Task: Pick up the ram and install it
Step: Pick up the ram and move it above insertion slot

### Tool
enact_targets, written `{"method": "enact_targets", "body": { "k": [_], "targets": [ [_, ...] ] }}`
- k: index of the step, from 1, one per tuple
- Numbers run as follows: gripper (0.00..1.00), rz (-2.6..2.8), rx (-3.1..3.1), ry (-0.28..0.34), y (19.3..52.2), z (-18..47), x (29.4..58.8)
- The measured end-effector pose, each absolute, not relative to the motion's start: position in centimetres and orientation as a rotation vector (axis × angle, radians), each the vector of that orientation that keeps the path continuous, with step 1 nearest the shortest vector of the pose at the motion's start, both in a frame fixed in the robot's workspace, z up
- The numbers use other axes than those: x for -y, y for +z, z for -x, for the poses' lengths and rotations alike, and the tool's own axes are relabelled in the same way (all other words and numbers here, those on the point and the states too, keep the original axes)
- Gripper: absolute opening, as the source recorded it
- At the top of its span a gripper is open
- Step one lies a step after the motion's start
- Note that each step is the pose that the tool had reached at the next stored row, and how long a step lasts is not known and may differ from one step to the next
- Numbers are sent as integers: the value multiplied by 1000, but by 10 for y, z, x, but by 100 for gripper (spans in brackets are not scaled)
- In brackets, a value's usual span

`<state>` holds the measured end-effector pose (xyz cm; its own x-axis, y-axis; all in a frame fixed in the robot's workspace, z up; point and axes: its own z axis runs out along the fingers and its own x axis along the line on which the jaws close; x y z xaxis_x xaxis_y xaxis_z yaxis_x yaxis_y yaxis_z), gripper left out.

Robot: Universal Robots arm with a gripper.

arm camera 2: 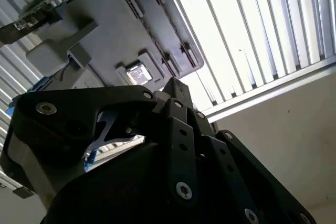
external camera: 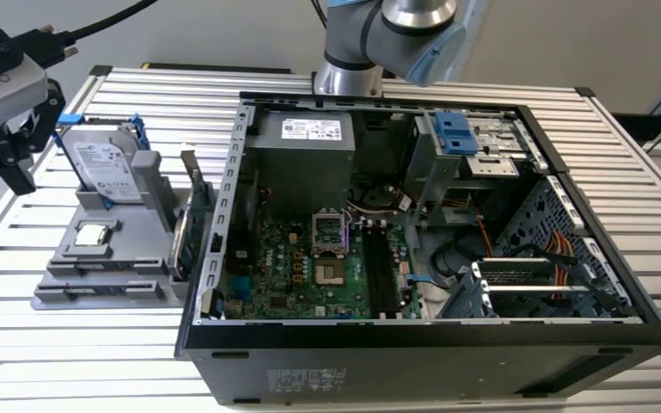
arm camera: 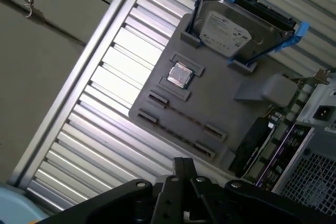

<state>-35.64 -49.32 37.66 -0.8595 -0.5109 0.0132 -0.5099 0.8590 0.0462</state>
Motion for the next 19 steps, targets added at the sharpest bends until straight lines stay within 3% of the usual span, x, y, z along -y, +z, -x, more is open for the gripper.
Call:
{"method": "enact_targets", "body": {
  "k": [19],
  "targets": [
    [0,-1159,2913,-47,377,356,493]
  ]
}}
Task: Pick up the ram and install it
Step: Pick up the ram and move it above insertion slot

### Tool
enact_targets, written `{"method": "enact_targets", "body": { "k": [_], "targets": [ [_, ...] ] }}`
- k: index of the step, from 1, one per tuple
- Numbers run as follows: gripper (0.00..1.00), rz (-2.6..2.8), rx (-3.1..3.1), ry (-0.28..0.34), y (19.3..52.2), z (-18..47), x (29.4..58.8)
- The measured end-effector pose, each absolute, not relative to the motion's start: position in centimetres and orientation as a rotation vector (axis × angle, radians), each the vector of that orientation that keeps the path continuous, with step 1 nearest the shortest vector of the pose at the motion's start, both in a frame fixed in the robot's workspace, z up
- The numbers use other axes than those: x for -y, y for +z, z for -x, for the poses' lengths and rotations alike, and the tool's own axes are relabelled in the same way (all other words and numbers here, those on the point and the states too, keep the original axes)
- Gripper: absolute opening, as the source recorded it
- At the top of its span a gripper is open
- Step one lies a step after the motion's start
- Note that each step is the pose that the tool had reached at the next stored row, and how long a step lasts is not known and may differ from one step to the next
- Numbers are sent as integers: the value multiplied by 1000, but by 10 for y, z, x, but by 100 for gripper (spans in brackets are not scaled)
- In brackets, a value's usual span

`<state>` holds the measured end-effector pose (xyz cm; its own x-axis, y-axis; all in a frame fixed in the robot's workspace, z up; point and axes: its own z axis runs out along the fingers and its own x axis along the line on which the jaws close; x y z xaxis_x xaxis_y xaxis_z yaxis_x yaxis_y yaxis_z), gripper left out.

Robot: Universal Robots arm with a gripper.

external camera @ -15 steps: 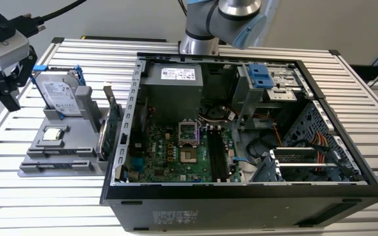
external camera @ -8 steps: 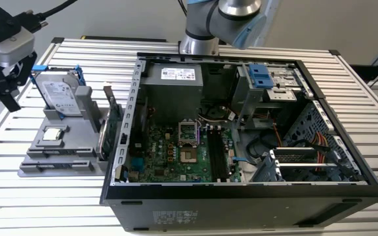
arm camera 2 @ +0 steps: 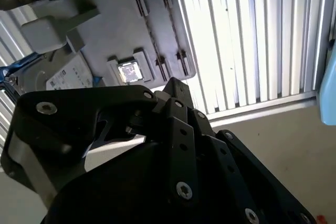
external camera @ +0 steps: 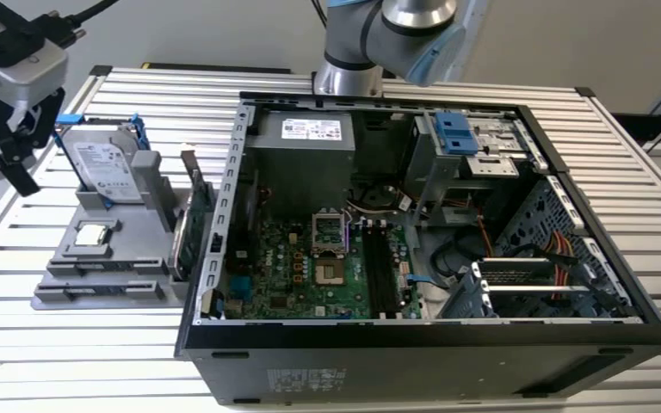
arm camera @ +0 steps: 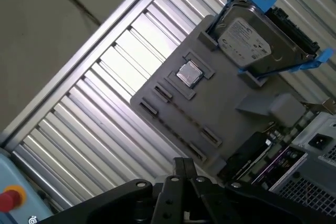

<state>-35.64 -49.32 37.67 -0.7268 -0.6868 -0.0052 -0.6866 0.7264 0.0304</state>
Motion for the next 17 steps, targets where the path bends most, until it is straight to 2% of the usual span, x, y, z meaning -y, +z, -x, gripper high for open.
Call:
{"method": "enact_targets", "body": {
  "k": [17],
  "targets": [
    [0,-1506,2763,-38,376,356,493]
  ]
}}
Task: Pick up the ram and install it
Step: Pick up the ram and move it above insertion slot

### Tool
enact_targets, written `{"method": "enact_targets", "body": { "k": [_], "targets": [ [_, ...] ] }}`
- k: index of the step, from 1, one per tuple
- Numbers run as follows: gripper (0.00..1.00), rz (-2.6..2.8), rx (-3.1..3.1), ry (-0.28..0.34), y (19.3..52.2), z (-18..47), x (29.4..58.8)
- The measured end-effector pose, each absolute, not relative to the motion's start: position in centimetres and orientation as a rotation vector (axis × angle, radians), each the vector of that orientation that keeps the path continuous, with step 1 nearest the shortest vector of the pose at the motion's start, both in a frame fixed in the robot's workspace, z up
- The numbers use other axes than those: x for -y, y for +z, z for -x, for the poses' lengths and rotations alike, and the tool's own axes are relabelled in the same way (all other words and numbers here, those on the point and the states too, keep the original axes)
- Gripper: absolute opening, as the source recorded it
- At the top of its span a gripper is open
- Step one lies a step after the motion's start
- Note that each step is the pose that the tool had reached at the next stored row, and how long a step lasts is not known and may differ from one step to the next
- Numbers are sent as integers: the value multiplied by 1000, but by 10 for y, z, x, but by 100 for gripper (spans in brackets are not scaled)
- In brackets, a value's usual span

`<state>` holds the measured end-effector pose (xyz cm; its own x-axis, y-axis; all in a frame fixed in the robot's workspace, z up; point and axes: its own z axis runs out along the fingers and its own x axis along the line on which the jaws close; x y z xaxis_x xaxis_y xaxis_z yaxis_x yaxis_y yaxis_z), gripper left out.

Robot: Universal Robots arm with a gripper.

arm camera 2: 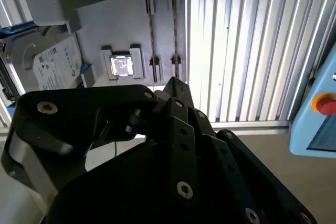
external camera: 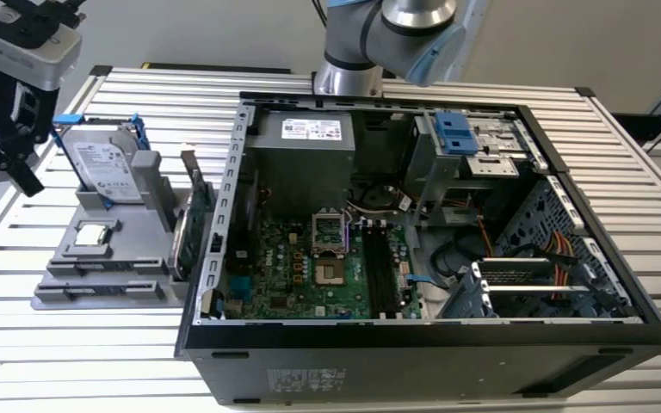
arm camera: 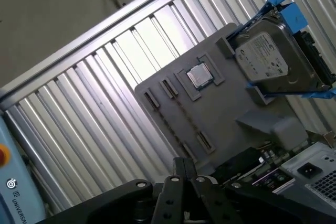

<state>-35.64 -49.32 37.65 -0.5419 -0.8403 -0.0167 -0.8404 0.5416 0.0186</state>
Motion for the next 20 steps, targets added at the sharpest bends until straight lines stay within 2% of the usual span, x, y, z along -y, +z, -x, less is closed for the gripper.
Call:
{"method": "enact_targets", "body": {
  "k": [20],
  "targets": [
    [0,1900,-2496,37,376,356,493]
  ]
}}
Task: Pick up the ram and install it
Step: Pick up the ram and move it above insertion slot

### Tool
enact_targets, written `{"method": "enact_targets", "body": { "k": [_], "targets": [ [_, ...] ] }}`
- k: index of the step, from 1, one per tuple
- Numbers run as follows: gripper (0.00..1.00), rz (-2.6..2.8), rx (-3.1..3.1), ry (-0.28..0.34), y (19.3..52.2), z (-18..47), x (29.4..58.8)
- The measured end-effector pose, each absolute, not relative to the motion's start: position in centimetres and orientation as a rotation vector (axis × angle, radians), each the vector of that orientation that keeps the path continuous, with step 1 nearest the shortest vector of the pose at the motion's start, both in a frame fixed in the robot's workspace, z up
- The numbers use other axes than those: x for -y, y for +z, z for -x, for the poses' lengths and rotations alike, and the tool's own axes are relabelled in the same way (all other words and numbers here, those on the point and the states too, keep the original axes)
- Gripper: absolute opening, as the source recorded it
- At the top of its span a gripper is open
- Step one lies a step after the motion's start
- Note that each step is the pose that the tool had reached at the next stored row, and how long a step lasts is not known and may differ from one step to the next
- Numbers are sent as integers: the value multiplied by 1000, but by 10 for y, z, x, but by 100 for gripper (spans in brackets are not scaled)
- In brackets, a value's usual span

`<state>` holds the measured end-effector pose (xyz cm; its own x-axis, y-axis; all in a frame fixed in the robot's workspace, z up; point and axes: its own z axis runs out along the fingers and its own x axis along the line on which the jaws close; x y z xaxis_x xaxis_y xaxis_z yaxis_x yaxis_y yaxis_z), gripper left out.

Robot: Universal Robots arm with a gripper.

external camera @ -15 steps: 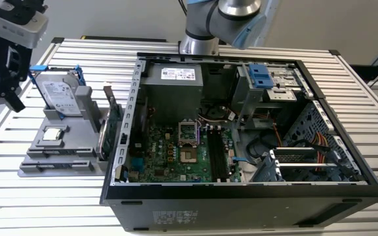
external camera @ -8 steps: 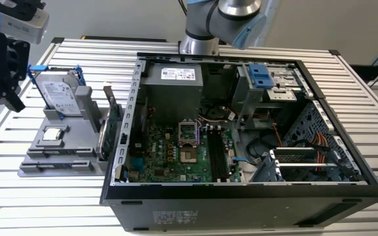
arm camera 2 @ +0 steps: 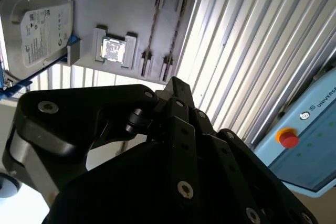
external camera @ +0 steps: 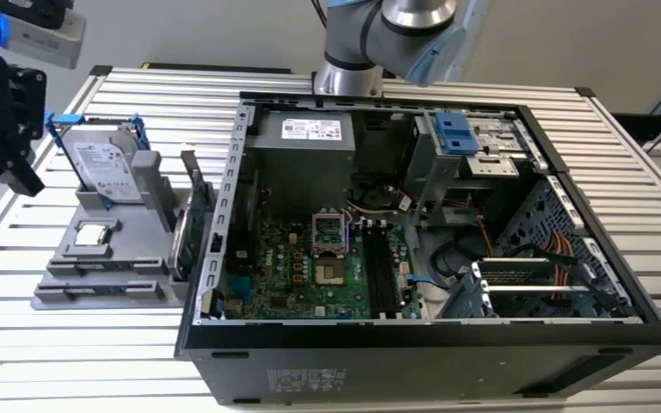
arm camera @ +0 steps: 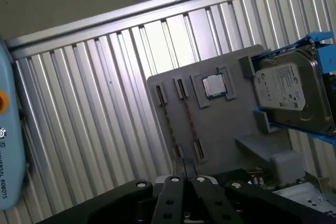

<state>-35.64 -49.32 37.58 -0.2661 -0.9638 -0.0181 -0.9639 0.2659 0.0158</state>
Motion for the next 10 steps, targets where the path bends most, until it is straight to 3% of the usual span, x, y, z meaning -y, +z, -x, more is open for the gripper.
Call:
{"method": "enact_targets", "body": {
  "k": [10],
  "targets": [
    [0,2089,-2341,37,375,356,493]
  ]
}}
